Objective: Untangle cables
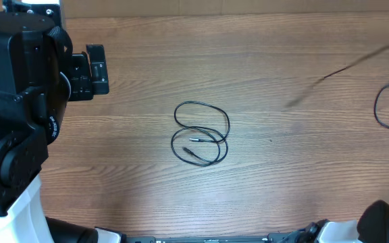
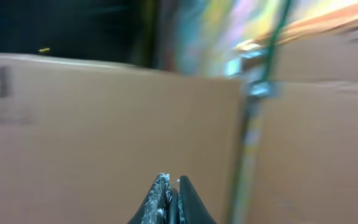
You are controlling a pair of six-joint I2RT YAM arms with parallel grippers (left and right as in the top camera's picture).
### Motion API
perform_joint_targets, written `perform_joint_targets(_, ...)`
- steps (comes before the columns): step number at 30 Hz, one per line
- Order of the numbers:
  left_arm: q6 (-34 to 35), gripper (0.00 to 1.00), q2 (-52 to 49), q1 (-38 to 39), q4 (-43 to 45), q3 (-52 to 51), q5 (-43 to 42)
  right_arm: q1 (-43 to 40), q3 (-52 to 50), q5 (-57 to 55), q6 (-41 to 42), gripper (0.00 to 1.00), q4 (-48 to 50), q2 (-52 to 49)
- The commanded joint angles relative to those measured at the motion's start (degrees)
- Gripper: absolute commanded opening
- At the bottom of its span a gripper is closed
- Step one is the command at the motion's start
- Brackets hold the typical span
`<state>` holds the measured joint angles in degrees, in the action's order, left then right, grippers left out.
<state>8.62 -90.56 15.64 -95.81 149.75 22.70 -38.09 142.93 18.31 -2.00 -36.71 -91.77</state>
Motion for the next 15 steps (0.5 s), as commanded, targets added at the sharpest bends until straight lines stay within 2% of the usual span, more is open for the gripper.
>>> perform_joint_targets(1,0.1,1.0,-0.1,-0.2,0.4,0.5,-0.2,-5.3,1.1,5.9,3.0,0.04,1.5,1.6)
perform_joint_targets(5,0.1,1.0,-0.1,-0.2,0.4,0.5,-0.2,-8.1,1.0,6.9,2.5,0.04,0.6,-0.1)
perform_joint_targets(8,0.1,1.0,-0.1,-0.2,0.2,0.5,-0.2,-9.6,-0.3,6.8,-0.1,0.04,-3.6,-2.5)
perform_joint_targets(15,0.2,1.0,-0.1,-0.2,0.2,0.5,-0.3,-10.5,-11.1,6.9,-4.2,0.04,-8.7,-7.7)
